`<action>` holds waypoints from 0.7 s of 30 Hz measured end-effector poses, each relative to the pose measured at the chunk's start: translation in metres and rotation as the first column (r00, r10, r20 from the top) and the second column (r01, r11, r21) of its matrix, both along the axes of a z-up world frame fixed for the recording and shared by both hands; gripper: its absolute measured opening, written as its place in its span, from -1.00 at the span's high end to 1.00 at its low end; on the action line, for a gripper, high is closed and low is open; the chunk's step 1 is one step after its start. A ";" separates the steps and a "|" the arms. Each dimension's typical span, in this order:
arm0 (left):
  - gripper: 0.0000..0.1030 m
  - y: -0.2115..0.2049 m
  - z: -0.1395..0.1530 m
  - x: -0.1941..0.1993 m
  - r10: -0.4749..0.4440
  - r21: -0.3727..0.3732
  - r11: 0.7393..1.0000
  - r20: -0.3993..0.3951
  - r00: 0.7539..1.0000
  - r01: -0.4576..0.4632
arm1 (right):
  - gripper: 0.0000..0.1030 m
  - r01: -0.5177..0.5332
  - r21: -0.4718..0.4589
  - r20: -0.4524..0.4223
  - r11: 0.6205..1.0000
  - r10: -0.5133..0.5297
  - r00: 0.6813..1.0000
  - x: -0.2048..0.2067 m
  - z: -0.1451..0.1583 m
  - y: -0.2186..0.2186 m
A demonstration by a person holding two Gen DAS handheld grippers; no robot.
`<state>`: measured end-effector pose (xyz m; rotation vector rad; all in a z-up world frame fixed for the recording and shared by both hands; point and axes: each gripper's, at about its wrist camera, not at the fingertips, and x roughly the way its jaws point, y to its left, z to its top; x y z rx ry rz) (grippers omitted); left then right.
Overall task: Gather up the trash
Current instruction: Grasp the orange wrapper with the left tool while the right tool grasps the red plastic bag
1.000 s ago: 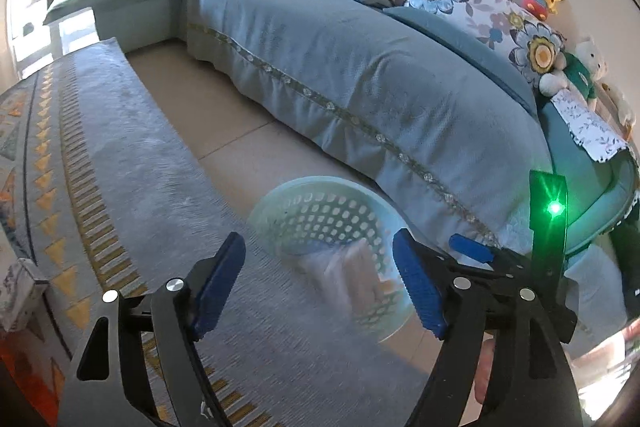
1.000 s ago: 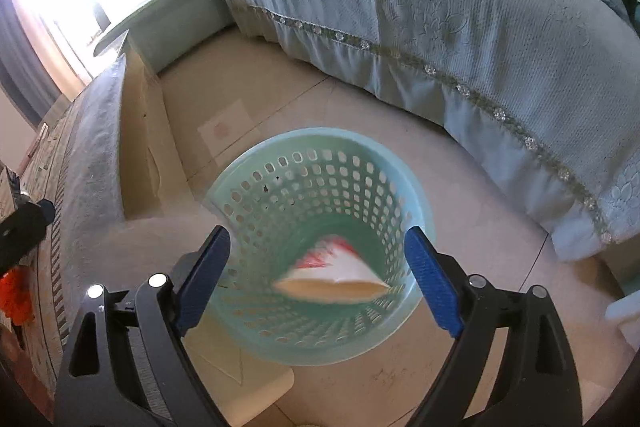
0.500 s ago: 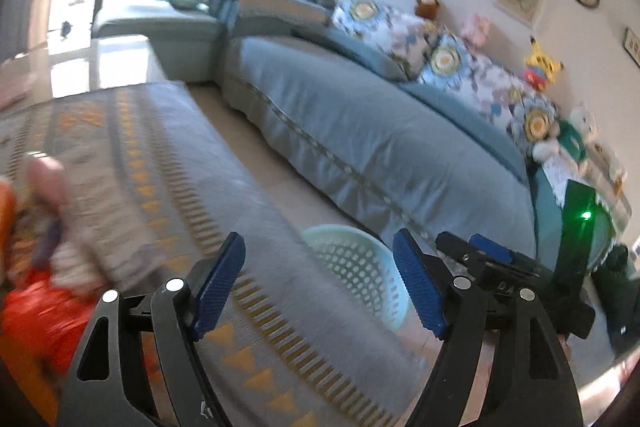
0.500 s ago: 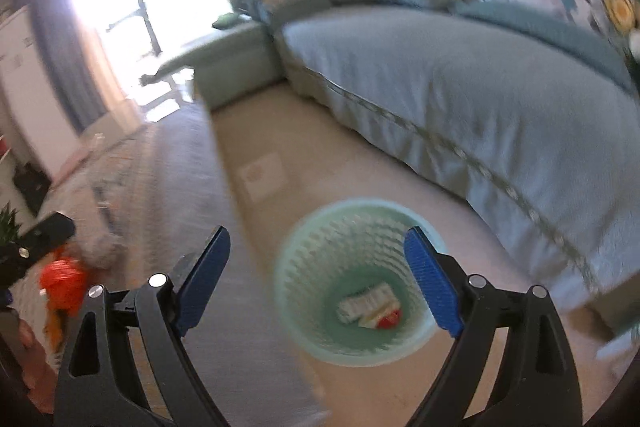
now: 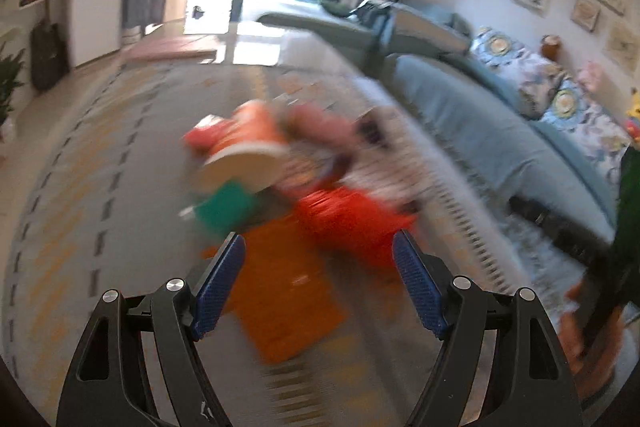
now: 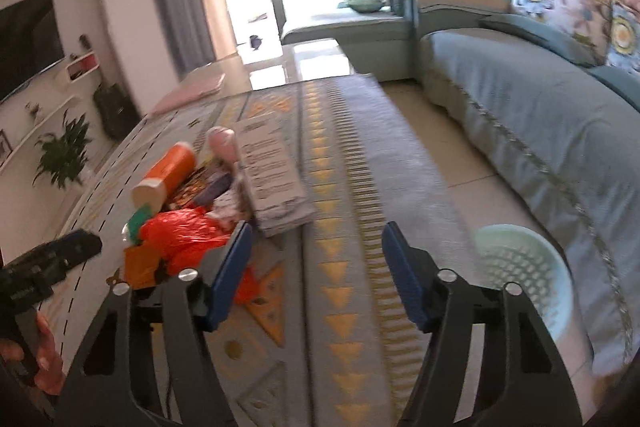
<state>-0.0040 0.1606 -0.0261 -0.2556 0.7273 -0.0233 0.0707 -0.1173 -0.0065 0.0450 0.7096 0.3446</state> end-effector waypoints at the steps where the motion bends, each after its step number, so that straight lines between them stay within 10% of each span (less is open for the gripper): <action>1: -0.44 0.008 -0.006 -0.003 0.015 0.009 1.000 -0.011 1.000 -0.015 | -0.15 -0.010 0.003 -0.007 1.000 0.010 1.000 0.003 -0.003 0.006; 21: -0.63 -0.010 -0.059 0.024 -0.085 -0.016 0.996 -0.177 0.980 0.083 | -0.15 -0.043 -0.012 -0.055 0.999 0.043 0.998 0.008 -0.030 0.030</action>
